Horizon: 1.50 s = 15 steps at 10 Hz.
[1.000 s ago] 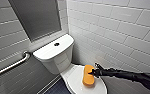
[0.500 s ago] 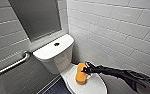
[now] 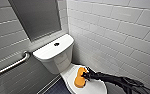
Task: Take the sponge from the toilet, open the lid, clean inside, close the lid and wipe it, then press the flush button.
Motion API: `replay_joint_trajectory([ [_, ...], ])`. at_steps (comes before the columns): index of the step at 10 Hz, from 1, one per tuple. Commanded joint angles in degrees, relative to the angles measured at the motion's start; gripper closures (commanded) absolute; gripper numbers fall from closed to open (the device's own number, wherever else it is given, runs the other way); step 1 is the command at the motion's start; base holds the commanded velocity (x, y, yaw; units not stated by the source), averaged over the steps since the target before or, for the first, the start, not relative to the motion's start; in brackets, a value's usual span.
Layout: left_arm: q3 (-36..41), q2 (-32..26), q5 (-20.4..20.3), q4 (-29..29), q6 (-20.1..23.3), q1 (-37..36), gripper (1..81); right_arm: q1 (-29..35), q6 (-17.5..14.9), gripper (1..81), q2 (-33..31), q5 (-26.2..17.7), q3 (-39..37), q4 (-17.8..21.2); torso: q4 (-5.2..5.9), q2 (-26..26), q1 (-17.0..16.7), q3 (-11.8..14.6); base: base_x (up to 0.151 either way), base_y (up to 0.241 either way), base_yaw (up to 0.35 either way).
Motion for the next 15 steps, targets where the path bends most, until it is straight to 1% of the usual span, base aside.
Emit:
replay_joint_trajectory([
  [1,1.2,-1.6,2.3,0.6,-0.2,1.6,1.0,4.6,0.1,81.1,-7.0,-1.1,6.9,0.0,0.00,0.0,0.0,0.0,0.000,0.000,0.000],
  [2,1.2,-1.6,2.2,0.7,-0.2,1.6,1.0,3.7,0.3,81.1,-11.4,-1.1,12.1,0.0,0.00,0.0,0.0,0.0,0.000,0.000,0.000],
  [4,1.5,-1.5,2.2,1.0,-0.2,1.6,1.0,1.7,2.3,81.1,-21.3,-1.0,22.3,-0.2,0.00,0.0,0.0,0.0,0.000,0.000,0.000],
  [5,1.7,-1.6,2.2,1.0,-0.2,1.6,1.0,-0.4,2.5,81.1,-25.4,-0.3,25.1,-0.1,0.00,0.0,0.0,0.0,0.000,0.000,0.000],
  [6,2.0,-1.9,2.2,1.0,-0.1,1.6,1.0,-3.2,2.5,81.1,-29.7,2.7,27.0,0.0,0.00,0.0,0.0,0.0,0.000,0.000,0.000],
  [7,2.0,-2.2,2.2,1.0,-0.1,1.8,1.0,-6.4,2.5,81.1,-33.2,5.7,28.8,0.0,0.00,0.0,0.0,0.0,0.000,0.000,0.000],
  [9,2.1,-2.3,2.1,1.0,-0.1,1.8,1.0,-12.9,2.5,81.1,-38.6,9.4,30.9,0.0,0.00,0.0,0.0,0.0,0.000,0.000,0.000],
  [11,2.1,-2.3,2.1,1.0,-0.1,1.6,1.0,-18.2,2.4,81.1,-42.7,11.7,33.9,-0.1,0.00,0.0,0.0,0.0,0.000,0.000,0.000],
  [13,2.0,-1.8,2.1,1.0,-0.1,1.5,1.0,-22.0,1.9,81.1,-49.5,13.0,42.5,-0.5,0.00,0.0,0.0,0.0,0.000,0.000,0.000],
  [14,2.0,-1.6,2.1,1.0,0.1,1.2,1.0,-22.2,1.9,81.1,-52.5,13.0,46.6,-0.5,0.00,0.0,0.0,0.0,0.000,0.000,0.000],
  [15,2.0,-1.2,2.1,1.0,0.3,1.2,1.0,-21.7,1.9,81.1,-57.2,13.0,52.5,-0.6,0.00,0.0,0.0,0.0,0.000,0.000,0.000],
])
